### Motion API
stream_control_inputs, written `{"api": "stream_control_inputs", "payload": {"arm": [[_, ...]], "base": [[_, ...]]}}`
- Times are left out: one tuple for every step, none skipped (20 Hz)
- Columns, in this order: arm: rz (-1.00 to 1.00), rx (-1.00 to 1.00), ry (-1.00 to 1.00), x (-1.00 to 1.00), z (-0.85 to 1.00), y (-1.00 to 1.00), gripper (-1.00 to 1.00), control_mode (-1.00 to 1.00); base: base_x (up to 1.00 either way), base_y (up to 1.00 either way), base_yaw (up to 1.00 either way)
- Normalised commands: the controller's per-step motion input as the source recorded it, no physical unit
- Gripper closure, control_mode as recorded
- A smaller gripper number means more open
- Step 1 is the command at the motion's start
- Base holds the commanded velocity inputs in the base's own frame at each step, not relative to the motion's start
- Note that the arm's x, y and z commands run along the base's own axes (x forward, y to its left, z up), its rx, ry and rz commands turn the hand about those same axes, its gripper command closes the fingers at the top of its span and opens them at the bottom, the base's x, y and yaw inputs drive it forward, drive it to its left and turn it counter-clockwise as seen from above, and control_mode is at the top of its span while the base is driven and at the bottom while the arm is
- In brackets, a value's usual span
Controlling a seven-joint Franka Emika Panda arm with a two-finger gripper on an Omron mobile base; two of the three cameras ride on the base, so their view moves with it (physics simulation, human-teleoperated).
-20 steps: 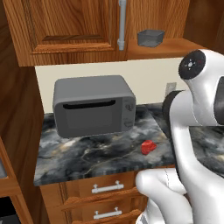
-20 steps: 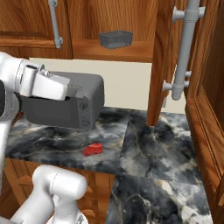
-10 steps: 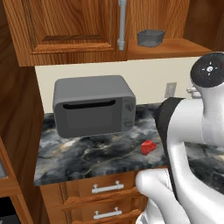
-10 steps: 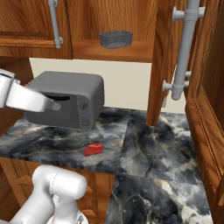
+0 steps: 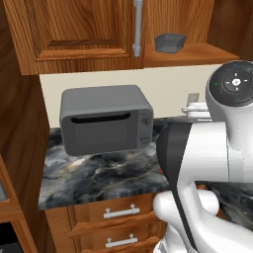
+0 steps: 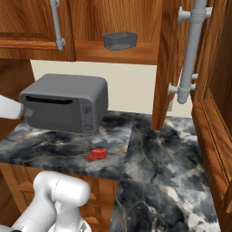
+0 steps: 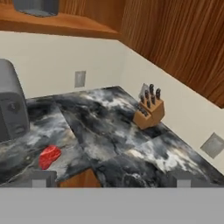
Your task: Retrieve the tupperware from the cabinet, then place the raw meat into the tupperware to avoid contamination.
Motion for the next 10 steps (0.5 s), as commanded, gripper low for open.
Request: {"api": "stream_control_inputs", "payload": {"arm": [[0.17,0.12,-0.19,0.09,0.0,0.67,-1.0,-1.0],[0.17,0.12,-0.28,0.11,0.0,0.59,-1.0,-1.0],[0.17,0.12,-0.38,0.13,0.02,0.48,-1.0,-1.0],[0.15,0.1,-0.44,0.09,0.11,0.38,-1.0,-1.0],[0.12,0.06,-0.47,0.09,0.17,0.26,-1.0,-1.0],[0.12,0.05,-0.48,0.11,0.18,0.27,-1.0,-1.0],[0.11,0.04,-0.48,0.15,0.18,0.27,-1.0,-1.0],[0.11,0.03,-0.48,0.2,0.16,0.3,-1.0,-1.0],[0.12,0.03,-0.47,0.31,0.1,0.33,-1.0,-1.0],[0.13,0.01,-0.48,0.41,0.0,0.34,-1.0,-1.0]], "base": [[0.0,0.0,0.0],[0.0,0.0,0.0],[0.0,0.0,0.0],[0.0,0.0,0.0],[0.0,0.0,0.0],[0.0,0.0,0.0],[0.0,0.0,0.0],[0.0,0.0,0.0],[0.0,0.0,0.0],[0.0,0.0,0.0]]}}
